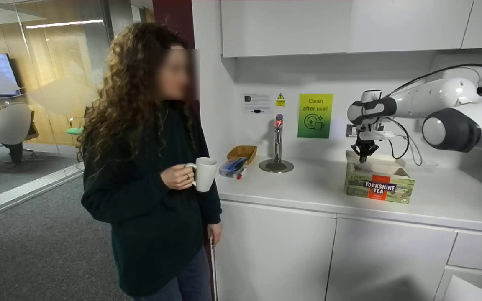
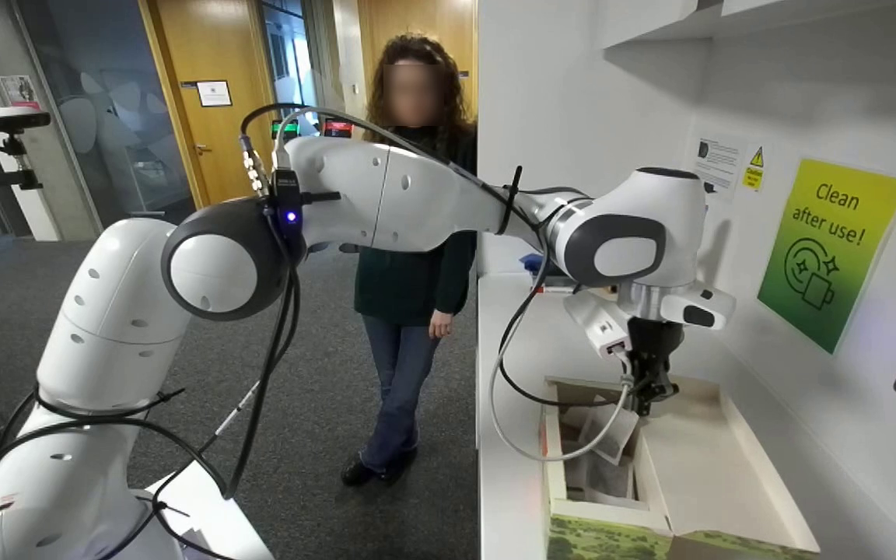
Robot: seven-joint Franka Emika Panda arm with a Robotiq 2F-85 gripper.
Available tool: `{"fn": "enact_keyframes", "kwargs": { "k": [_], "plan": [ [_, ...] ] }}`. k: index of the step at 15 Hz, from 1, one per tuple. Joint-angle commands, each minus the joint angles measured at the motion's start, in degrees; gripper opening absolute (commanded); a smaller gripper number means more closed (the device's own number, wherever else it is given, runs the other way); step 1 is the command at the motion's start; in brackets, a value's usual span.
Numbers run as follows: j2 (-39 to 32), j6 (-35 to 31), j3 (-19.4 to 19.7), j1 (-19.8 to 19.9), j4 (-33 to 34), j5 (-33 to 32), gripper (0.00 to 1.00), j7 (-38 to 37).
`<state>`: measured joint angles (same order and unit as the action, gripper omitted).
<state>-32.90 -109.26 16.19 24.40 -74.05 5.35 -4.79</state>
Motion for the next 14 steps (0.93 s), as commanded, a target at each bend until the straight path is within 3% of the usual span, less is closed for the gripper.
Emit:
{"fn": "enact_keyframes", "kwargs": {
  "k": [1,2,4,10,11,14],
  "plan": [
    [-0.02,0.45,0.01,0.00,0.15,-0.29,0.30,-0.06],
    [-0.02,0.53,0.01,-0.02,0.17,-0.32,0.11,-0.06],
    [-0.02,0.52,0.01,-0.02,0.17,-0.32,0.28,-0.06],
    [-0.02,0.52,0.01,-0.02,0.17,-0.31,0.30,-0.06],
    [-0.02,0.52,0.01,-0.02,0.17,-0.31,0.55,-0.06],
    [0.91,0.23,-0.12,0.07,-0.26,0.31,0.70,-0.01]
  ]
}}
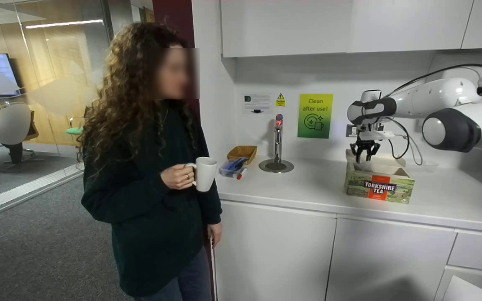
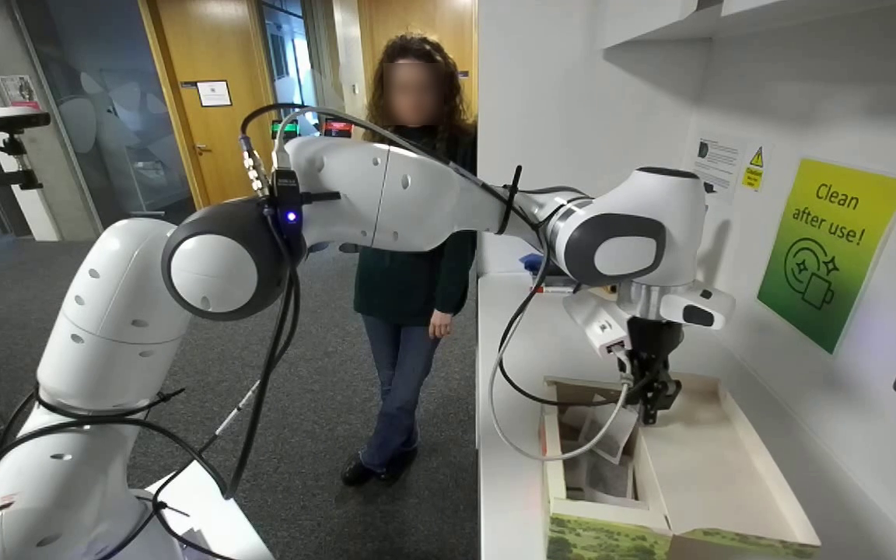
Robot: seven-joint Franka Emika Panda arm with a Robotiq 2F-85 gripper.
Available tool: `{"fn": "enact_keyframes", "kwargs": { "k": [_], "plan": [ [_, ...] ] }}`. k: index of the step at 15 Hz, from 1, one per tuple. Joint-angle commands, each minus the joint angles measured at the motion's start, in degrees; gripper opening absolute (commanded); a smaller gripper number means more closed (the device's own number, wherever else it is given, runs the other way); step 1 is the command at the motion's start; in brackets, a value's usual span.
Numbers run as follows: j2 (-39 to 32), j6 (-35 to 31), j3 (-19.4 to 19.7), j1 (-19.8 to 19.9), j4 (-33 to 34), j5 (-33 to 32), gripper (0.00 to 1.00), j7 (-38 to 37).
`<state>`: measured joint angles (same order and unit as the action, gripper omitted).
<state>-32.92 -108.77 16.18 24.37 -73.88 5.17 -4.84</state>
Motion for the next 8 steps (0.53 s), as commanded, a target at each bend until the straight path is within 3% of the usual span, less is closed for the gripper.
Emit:
{"fn": "enact_keyframes", "kwargs": {
  "k": [1,4,8],
  "plan": [
    [1.27,0.11,-0.10,0.11,-0.49,0.50,0.78,0.10],
    [2.26,0.74,0.27,-0.16,-0.95,-0.17,0.99,-0.15],
    [2.76,1.36,1.29,-0.82,-1.92,-1.27,1.00,-2.28]
  ]
}}
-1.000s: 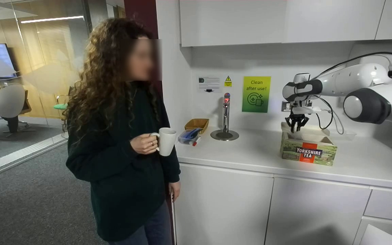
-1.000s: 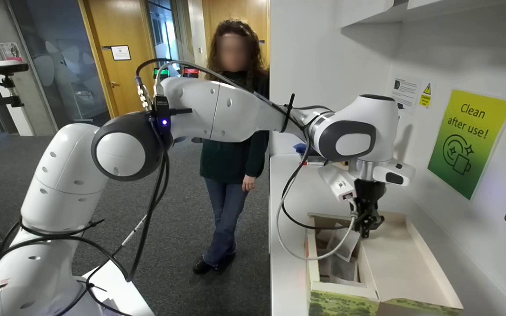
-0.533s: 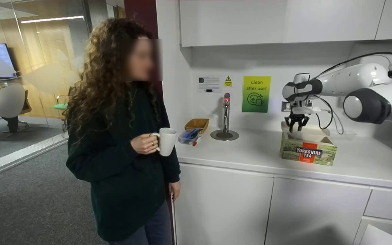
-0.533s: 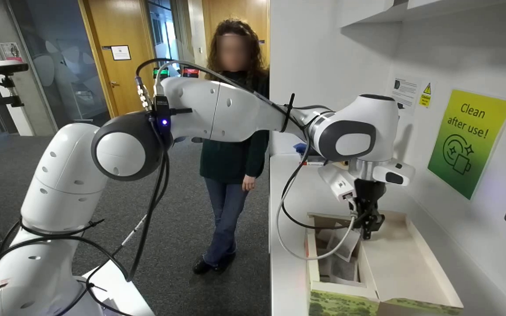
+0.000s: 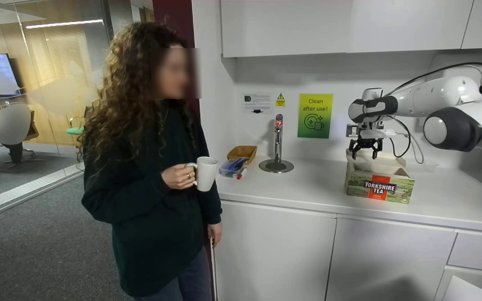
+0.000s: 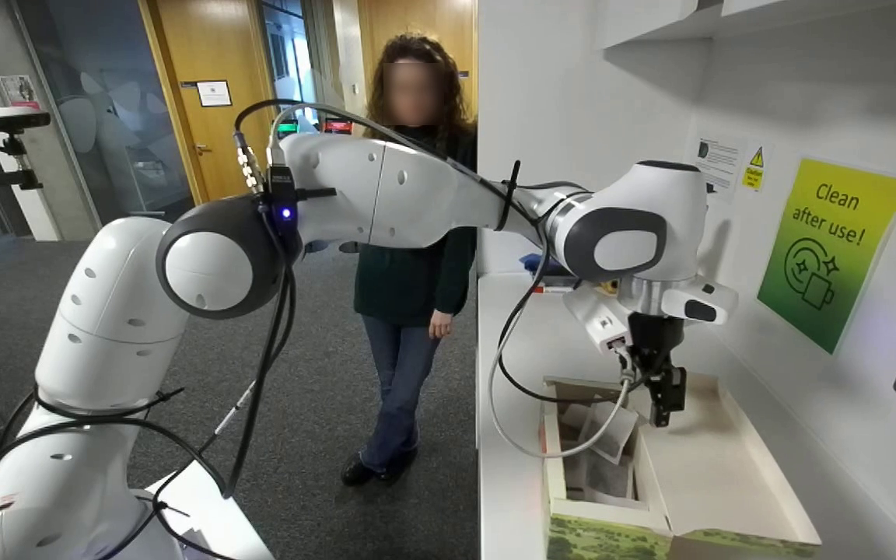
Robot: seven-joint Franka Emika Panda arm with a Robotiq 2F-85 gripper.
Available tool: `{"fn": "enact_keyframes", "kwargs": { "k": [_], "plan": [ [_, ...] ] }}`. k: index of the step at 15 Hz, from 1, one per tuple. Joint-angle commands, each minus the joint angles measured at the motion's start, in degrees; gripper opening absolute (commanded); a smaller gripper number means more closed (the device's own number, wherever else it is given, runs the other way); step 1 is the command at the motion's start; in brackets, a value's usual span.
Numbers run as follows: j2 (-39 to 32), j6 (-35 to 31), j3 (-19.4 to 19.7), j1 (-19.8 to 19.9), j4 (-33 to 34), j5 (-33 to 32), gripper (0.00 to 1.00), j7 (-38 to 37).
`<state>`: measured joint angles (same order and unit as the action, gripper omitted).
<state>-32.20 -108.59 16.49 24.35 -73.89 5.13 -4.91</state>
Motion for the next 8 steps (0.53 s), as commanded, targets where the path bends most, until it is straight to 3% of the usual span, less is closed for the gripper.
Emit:
{"fn": "enact_keyframes", "kwargs": {
  "k": [1,5,8],
  "plan": [
    [1.86,2.34,0.96,-0.73,-1.72,-0.92,1.00,-2.39],
    [1.88,10.70,0.24,-0.59,-1.63,1.21,1.00,-2.96],
    [3.03,10.79,0.19,-1.43,-3.23,0.77,1.00,-2.56]
  ]
}}
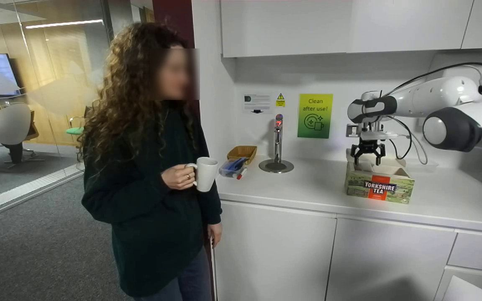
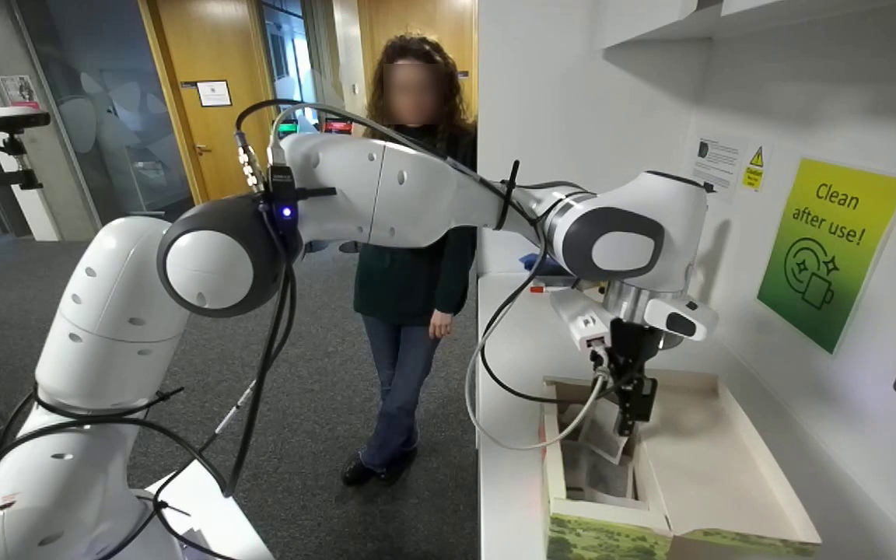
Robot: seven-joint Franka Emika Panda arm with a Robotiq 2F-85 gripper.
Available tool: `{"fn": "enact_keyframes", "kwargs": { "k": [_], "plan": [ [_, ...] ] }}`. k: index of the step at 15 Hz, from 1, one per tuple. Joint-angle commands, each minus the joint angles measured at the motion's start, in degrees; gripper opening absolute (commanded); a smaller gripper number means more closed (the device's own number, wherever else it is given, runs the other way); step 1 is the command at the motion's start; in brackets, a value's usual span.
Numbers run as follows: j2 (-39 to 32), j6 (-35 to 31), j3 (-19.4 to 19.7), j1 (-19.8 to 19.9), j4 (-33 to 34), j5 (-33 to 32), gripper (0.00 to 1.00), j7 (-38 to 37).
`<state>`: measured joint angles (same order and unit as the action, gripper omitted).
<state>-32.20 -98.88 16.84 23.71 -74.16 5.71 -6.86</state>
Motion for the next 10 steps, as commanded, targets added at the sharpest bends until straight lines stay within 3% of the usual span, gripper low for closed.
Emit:
{"fn": "enact_keyframes", "kwargs": {
  "k": [1,3,4,5,10],
  "plan": [
    [0.04,0.02,-0.01,-0.25,-0.17,0.00,1.00,-0.03],
    [0.06,0.02,-0.02,-0.58,-0.34,0.00,1.00,-0.03],
    [0.24,-0.50,-0.01,-0.55,-0.58,0.12,0.75,-0.01],
    [0.23,-1.19,0.09,-0.55,-0.71,0.20,0.74,-0.39],
    [0.12,-3.04,0.07,-0.30,-1.20,0.55,0.38,-0.41]
  ]
}}
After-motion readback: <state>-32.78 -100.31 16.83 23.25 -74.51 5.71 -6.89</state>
